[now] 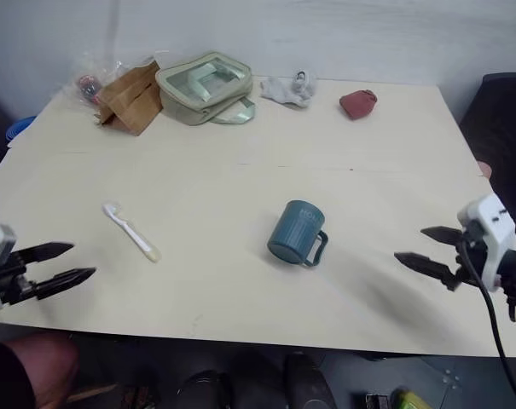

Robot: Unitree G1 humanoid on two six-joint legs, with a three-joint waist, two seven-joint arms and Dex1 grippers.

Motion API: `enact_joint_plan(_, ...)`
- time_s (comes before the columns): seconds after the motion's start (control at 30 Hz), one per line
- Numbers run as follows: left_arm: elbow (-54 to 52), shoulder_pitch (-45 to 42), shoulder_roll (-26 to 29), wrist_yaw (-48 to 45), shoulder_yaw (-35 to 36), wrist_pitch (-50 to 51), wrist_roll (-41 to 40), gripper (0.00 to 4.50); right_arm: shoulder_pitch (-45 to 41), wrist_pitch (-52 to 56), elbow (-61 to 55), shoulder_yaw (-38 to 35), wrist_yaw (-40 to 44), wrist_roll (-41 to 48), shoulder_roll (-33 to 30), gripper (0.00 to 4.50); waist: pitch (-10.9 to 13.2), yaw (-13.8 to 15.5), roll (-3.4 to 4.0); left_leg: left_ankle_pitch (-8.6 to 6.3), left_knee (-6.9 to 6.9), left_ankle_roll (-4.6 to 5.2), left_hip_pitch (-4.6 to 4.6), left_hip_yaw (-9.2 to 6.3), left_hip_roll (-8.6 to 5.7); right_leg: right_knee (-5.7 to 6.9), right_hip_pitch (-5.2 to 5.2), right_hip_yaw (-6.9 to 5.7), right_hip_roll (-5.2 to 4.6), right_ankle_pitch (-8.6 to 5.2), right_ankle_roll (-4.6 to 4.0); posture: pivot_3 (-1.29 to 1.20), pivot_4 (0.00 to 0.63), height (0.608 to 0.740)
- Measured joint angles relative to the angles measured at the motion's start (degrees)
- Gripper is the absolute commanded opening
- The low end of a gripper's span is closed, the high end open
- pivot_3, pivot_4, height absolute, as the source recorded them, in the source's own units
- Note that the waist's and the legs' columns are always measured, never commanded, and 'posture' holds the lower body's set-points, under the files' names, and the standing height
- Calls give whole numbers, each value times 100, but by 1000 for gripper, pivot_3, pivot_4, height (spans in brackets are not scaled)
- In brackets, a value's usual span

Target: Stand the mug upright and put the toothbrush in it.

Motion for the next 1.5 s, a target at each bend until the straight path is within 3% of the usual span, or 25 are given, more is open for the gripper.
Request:
enact_joint_plan(0.1,-442,-435,279,-88,-154,498,-470,4490,-371,776,-400,-69,-566,491,175,4500,-3,4,-4,0,-2,-4,-3,-5,3,-1,-2,-1,0,0,0,0,150,740)
enact_joint_plan(0.23,-995,-1850,707,-364,-736,1500,-1666,4490,-1072,2590,-1022,-293,-2144,1844,1148,4500,-3,2,-5,-1,-2,-9,-18,0,5,0,-16,2,15,-1,-1,0,150,740)
enact_joint_plan(0.33,-1086,-2730,729,-434,-1179,1906,-2181,4500,-1355,3347,-1246,-299,-3082,2188,1791,3952,-3,-13,-5,0,8,-11,-26,4,4,10,-24,9,20,0,0,0,150,740)
enact_joint_plan(0.4,-1152,-2985,763,-518,-1344,1979,-2301,4500,-1408,3606,-1318,-268,-3436,2218,1999,3269,-2,-25,-3,0,7,-11,-24,16,1,17,-32,23,21,0,0,0,150,740)
enact_joint_plan(0.47,-1153,-3100,799,-610,-1457,1982,-2316,4500,-1420,3725,-1356,-272,-3641,2207,2113,2931,-2,-29,-4,0,6,-11,-23,22,0,22,-36,31,22,-1,2,0,150,740)
enact_joint_plan(0.57,-1155,-3221,865,-788,-1629,1950,-2303,4500,-1464,3929,-1439,-266,-3972,2200,2367,2931,-2,-53,-3,1,5,-14,-23,29,1,28,-44,42,28,-1,2,0,150,740)
enact_joint_plan(0.63,-1154,-3295,926,-1288,-2036,1701,-2146,4500,-1677,4216,-1531,-158,-4575,2105,3063,2931,-2,-145,-3,5,10,-21,-24,34,10,36,-49,65,49,0,5,0,150,740)
enact_joint_plan(0.77,-1180,-3503,881,-1499,-2274,1576,-2140,4500,-2034,4374,-1454,-87,-5031,1842,3555,2931,-2,-178,-3,9,6,-28,-27,45,26,40,-67,90,78,1,6,0,150,740)
enact_joint_plan(1.0,-797,-3200,925,-1896,-2436,907,-1448,4500,-2340,4378,-1060,415,-5277,1343,3851,2931,-2,-248,-3,16,43,-40,-122,58,33,88,-187,103,87,1,4,0,150,740)
enact_joint_plan(1.47,-740,-3302,919,-2008,-2436,703,-1325,4500,-2790,3442,-191,1605,-4709,636,3977,2931,-12,-488,-19,16,65,-39,-129,54,39,100,-189,104,92,6,7,0,150,740)
enact_joint_plan(1.5,-739,-3325,910,-2006,-2436,693,-1311,4500,-2838,3349,-122,1747,-4642,554,3931,2755,-15,-500,-24,16,66,-39,-127,53,39,102,-189,104,92,5,7,0,150,740)
